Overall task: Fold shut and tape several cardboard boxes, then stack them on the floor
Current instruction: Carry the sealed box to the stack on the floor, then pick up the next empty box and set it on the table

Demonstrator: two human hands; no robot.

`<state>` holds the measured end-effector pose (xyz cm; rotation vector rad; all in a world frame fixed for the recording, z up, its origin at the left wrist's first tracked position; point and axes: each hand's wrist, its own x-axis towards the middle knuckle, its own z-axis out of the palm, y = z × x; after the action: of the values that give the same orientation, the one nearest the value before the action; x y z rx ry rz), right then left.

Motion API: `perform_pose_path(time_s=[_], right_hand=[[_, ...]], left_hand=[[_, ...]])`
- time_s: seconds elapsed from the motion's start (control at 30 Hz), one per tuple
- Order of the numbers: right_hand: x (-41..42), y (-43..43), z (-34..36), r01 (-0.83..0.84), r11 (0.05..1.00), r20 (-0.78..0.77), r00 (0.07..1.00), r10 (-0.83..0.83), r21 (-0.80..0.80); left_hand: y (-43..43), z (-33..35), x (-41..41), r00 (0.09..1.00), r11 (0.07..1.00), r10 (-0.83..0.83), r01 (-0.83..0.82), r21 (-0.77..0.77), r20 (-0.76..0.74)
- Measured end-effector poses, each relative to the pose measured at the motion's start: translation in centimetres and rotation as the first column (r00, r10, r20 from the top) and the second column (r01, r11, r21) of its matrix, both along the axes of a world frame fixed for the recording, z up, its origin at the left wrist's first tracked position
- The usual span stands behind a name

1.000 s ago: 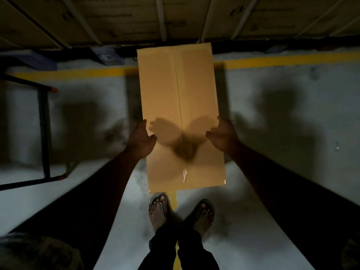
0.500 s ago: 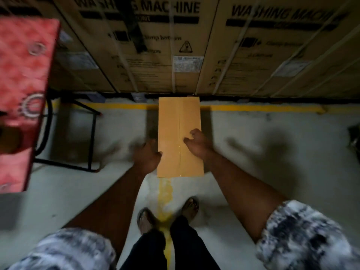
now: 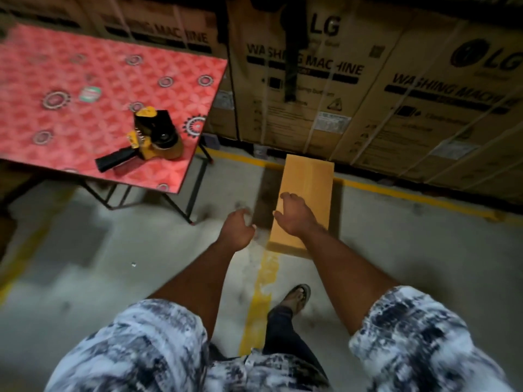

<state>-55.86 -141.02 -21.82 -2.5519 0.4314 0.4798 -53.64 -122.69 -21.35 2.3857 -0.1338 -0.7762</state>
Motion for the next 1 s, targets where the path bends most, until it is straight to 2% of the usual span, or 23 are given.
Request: perform_pose_path(time_s=[0.4,0.67,0.83,1.0], right_hand=[[-1.2,25.9,3.5,-0.295,0.955,0.118,0.948,0.295,-0.023],[2.5,34.9,4.8,-0.435,0.897,0.199,0.875,0.441,-0.078],[6.9,39.0,3.8,-0.410,0.911,0.258,0.876,0.407,-0.043],[13.1,43.6,3.3,-0.456,0.890,0.280,0.853,0.441,-0.015]], left_hand=[[25.0,3.2,-3.7,0.965,0.976,0.217,-0.219,0.003,0.147],[32.4,3.0,-2.6,0.919,0.926,0.377,-0.371,-0.069,0.116],[36.2,2.5,1.5,0.888,0.894,0.446,-0.436,-0.106,0.114],[41.1,2.2,6.9,0.866,0.870,0.492,-0.485,-0.092,0.092]])
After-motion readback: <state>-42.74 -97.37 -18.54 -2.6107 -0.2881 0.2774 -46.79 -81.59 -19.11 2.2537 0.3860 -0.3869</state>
